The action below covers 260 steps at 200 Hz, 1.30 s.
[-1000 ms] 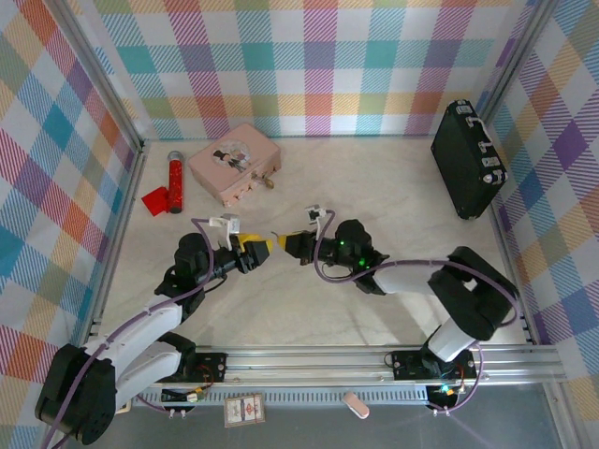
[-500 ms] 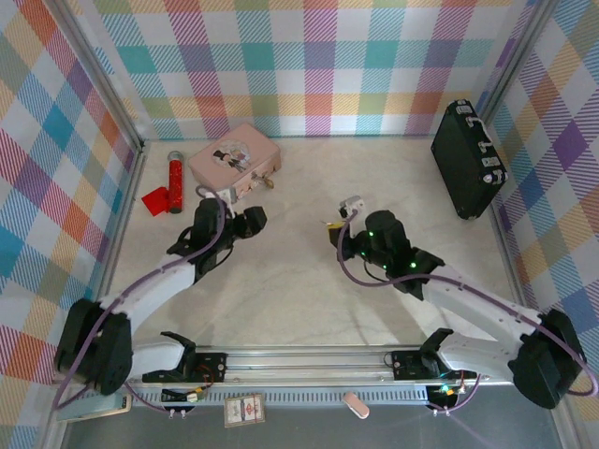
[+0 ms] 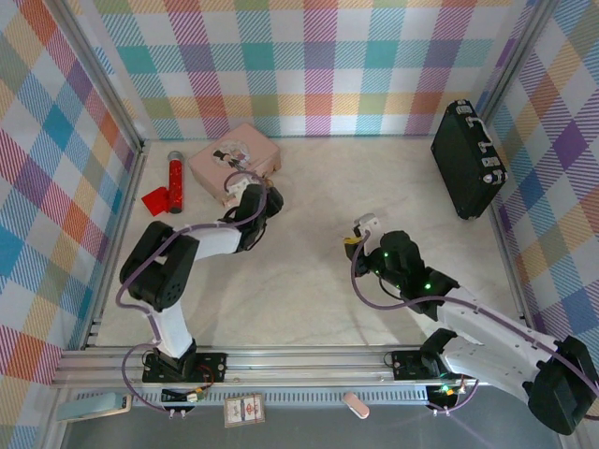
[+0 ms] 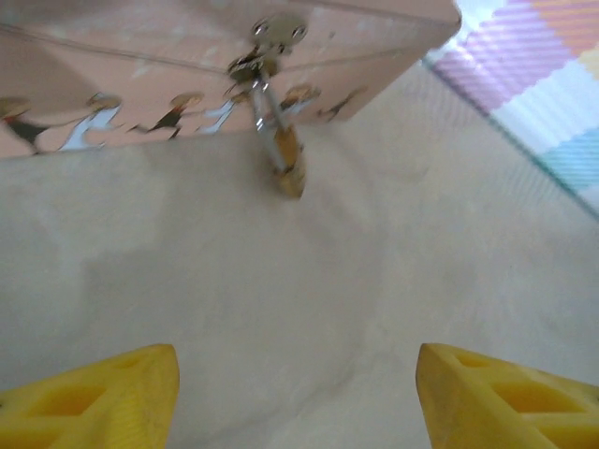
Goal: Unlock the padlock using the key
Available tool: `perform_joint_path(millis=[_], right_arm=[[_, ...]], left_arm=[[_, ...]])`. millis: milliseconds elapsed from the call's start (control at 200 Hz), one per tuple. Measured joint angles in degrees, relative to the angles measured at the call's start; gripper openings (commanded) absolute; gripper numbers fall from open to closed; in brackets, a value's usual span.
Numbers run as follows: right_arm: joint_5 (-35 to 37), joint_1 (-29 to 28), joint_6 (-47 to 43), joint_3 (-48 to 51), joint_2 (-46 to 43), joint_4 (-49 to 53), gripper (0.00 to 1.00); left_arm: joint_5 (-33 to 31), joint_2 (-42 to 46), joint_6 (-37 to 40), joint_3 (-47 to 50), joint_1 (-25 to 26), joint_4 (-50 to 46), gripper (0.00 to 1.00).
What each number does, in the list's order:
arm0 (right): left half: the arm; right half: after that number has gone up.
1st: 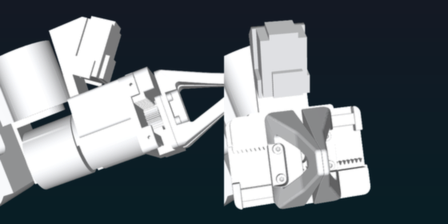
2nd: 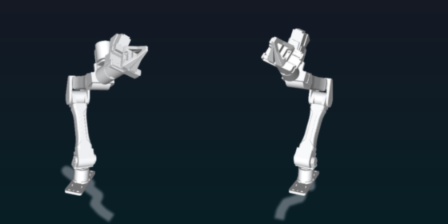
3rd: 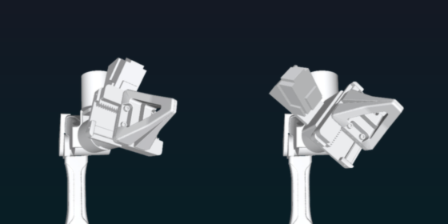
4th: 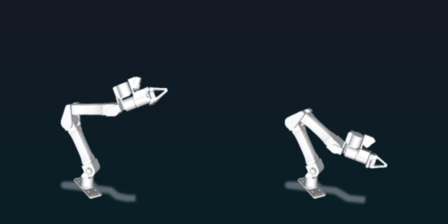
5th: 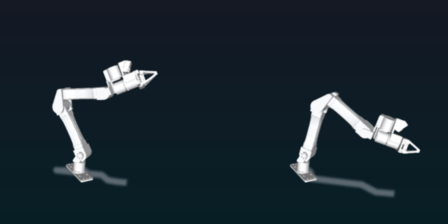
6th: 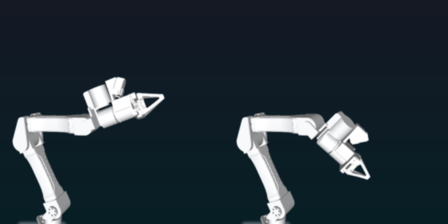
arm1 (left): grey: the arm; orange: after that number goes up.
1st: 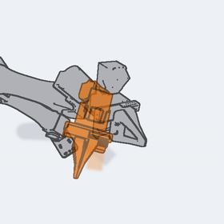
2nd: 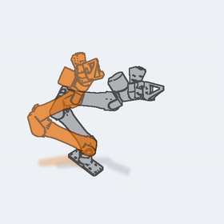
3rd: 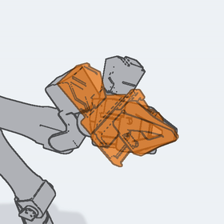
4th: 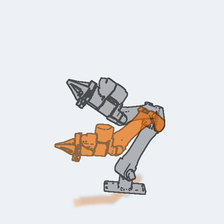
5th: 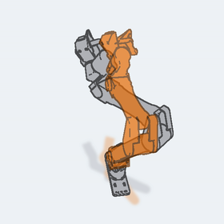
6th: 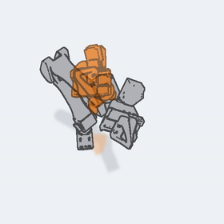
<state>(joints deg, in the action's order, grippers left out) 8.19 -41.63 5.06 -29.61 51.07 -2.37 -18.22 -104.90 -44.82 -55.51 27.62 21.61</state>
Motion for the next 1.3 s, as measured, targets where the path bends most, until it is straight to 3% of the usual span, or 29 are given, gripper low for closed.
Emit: perform_joint_path(millis=[410,915,1300], right_arm=[[0.4,0.0,0.0,1.5,-4.8,-1.3,0.0],[0.8,0.0,0.0,2.6,-6.0,-1.4,0.0],[0.8,0.0,0.0,2.6,-4.1,-1.7,0.0]], left_arm=[[-8.3,-10.9,-8.8,-12.2,-0.2,-1.6,0.62],[-7.0,-20.7,-17.2,-21.3,-3.4,-3.4,0.48],[-6.6,-24.3,-16.9,-26.4,-4.7,-4.9,0.25]])
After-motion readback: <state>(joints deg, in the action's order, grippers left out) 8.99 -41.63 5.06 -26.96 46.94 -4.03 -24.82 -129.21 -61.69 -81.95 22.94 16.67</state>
